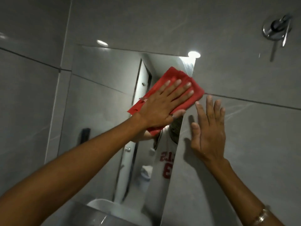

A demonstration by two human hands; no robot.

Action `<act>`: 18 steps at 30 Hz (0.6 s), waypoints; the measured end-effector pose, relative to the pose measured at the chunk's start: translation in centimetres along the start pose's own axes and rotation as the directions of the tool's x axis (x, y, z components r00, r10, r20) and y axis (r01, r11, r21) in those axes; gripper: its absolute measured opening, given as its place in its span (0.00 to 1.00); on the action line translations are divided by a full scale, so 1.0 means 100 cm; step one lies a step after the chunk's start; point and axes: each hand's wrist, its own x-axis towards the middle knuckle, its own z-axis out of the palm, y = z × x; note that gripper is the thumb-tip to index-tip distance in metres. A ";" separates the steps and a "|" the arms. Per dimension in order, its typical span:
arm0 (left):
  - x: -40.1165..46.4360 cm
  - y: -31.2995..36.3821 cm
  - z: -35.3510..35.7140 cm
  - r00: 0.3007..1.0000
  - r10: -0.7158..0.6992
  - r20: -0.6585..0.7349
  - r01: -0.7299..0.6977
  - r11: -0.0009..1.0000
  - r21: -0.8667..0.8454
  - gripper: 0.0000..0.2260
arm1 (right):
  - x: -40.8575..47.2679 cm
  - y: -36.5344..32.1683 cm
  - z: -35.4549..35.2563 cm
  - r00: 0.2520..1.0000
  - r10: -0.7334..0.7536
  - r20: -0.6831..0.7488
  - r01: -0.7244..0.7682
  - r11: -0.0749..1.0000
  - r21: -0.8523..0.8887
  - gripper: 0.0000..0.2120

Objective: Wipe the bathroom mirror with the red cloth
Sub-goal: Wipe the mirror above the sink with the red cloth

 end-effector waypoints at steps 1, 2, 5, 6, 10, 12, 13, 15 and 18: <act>-0.017 0.009 0.004 0.998 0.063 0.017 -0.062 0.998 -0.023 0.29 | -0.009 0.002 -0.003 1.000 -0.007 0.001 0.007 1.000 0.010 0.28; -0.032 0.018 0.008 0.992 0.120 0.032 -0.119 0.992 -0.045 0.29 | -0.017 0.003 -0.004 1.000 -0.010 -0.001 0.010 1.000 0.024 0.28; -0.086 0.048 0.025 0.960 0.266 0.086 -0.258 0.961 -0.095 0.30 | -0.044 0.004 -0.009 1.000 -0.001 0.022 0.000 0.998 0.064 0.27; -0.105 0.058 0.028 0.945 0.312 0.100 -0.302 0.947 -0.108 0.30 | -0.053 0.002 -0.012 0.999 0.002 0.036 -0.005 0.997 0.074 0.27; -0.181 0.097 0.039 0.855 0.498 0.148 -0.458 0.857 -0.237 0.29 | -0.090 -0.009 -0.027 0.989 -0.013 0.151 0.004 0.998 0.059 0.27; -0.219 0.121 0.041 0.815 0.552 0.175 -0.480 0.813 -0.330 0.29 | -0.111 -0.016 -0.036 0.978 -0.014 0.209 0.000 0.998 0.065 0.26; -0.236 0.131 0.042 0.795 0.574 0.195 -0.480 0.793 -0.375 0.28 | -0.120 -0.018 -0.039 0.974 -0.011 0.226 -0.006 0.997 0.078 0.26; -0.268 0.153 0.043 0.758 0.602 0.250 -0.431 0.751 -0.501 0.26 | -0.141 -0.023 -0.045 0.959 0.008 0.284 -0.038 0.994 0.102 0.27; -0.311 0.192 0.041 0.716 0.591 0.371 -0.204 0.686 -0.699 0.24 | -0.179 -0.034 -0.062 0.911 0.035 0.412 -0.085 0.991 0.105 0.27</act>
